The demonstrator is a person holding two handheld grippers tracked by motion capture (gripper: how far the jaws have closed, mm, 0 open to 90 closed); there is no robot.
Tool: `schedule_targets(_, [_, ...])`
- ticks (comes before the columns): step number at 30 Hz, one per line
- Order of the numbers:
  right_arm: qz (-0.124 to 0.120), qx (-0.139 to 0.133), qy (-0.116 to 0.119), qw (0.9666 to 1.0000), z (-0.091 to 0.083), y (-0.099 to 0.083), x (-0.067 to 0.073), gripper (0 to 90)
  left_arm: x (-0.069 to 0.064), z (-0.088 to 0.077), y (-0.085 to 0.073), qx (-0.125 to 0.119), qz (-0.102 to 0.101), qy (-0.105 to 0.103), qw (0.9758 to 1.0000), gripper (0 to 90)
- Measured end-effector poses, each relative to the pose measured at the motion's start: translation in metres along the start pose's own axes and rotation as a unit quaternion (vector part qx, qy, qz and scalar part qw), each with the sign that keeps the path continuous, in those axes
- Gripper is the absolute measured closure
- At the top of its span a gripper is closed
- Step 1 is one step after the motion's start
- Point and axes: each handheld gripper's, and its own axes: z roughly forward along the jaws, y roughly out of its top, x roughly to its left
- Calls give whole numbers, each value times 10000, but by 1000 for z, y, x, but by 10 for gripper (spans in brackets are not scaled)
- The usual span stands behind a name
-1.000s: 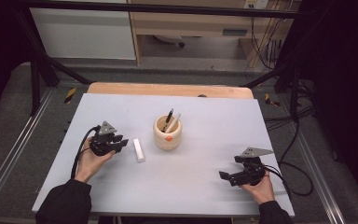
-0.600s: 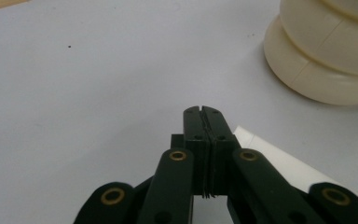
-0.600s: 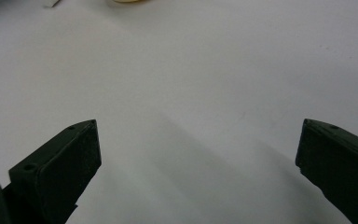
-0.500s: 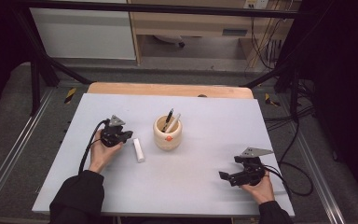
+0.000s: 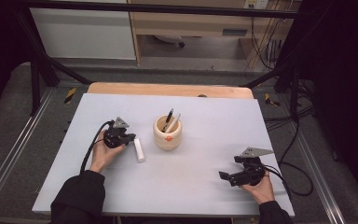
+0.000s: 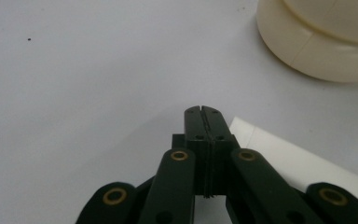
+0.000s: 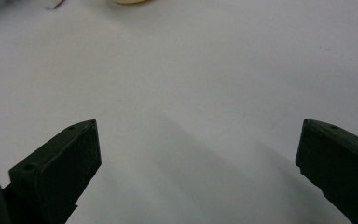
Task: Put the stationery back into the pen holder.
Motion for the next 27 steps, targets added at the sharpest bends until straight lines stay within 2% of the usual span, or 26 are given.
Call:
schedule_targets(4, [8, -2, -2, 10000, 0, 0, 0, 7, -3, -2, 0, 40, 110, -82, 9999, 896])
schedule_targets(11, [33, -16, 6, 10000, 0, 0, 0, 7, 0, -7, 1, 1, 46, 57, 10000, 896])
schedule_targets(15, [19, 6, 4, 10000, 1, 0, 0, 7, 2, -9, 4, -210, -40, 106, 9997, 896])
schedule_targets(21, [19, -3, 10, 10000, 0, 0, 0, 7, -2, -2, 7, -282, -62, 56, 9996, 896])
schedule_targets(27, [31, -12, 19, 10000, -1, 0, 0, 7, -4, 6, 16, -169, 100, 0, 9998, 895])
